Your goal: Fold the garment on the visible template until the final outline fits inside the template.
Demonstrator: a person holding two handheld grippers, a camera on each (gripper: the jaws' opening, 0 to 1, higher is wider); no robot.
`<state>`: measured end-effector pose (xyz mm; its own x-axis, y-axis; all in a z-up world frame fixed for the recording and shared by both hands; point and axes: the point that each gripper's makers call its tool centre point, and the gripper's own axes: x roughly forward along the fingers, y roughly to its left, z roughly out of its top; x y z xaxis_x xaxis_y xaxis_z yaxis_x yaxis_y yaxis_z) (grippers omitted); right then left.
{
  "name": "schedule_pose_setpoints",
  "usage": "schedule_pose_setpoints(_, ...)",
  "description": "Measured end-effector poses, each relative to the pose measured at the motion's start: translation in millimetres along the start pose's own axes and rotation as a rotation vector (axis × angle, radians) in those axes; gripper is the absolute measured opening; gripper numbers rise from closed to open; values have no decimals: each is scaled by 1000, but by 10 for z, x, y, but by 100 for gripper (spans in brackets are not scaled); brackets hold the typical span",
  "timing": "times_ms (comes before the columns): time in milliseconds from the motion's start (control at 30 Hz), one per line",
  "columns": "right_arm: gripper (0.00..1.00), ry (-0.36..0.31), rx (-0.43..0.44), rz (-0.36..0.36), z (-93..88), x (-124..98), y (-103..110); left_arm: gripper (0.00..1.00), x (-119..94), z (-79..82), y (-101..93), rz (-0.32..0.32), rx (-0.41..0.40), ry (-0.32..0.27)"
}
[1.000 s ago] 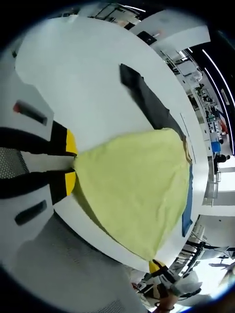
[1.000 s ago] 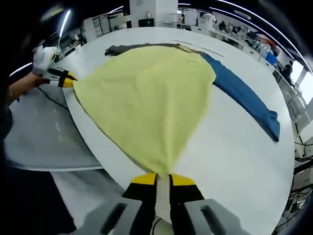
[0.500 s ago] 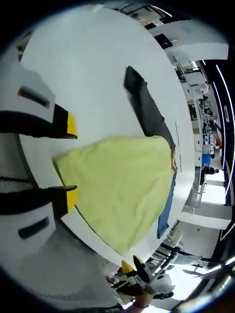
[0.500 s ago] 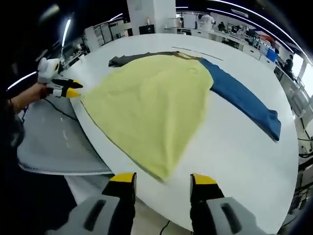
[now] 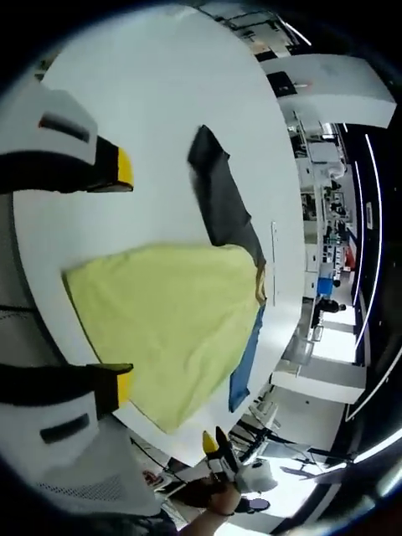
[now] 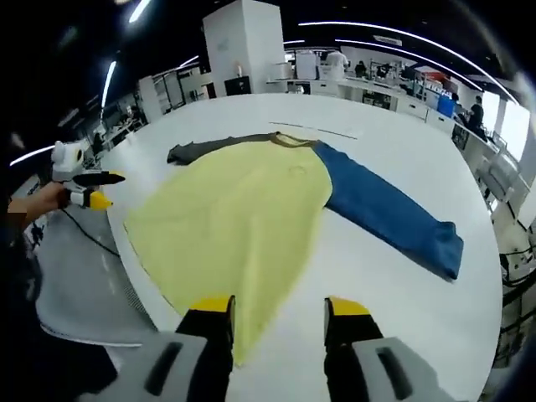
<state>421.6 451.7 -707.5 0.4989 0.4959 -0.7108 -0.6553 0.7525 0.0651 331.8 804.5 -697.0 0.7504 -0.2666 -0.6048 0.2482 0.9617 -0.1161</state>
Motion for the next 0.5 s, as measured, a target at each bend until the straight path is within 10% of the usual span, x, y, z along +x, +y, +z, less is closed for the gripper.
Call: schedule_pose_setpoints(500, 36, -59, -97, -32, 508, 437, -444, 99, 41, 207, -100, -28, 18, -38)
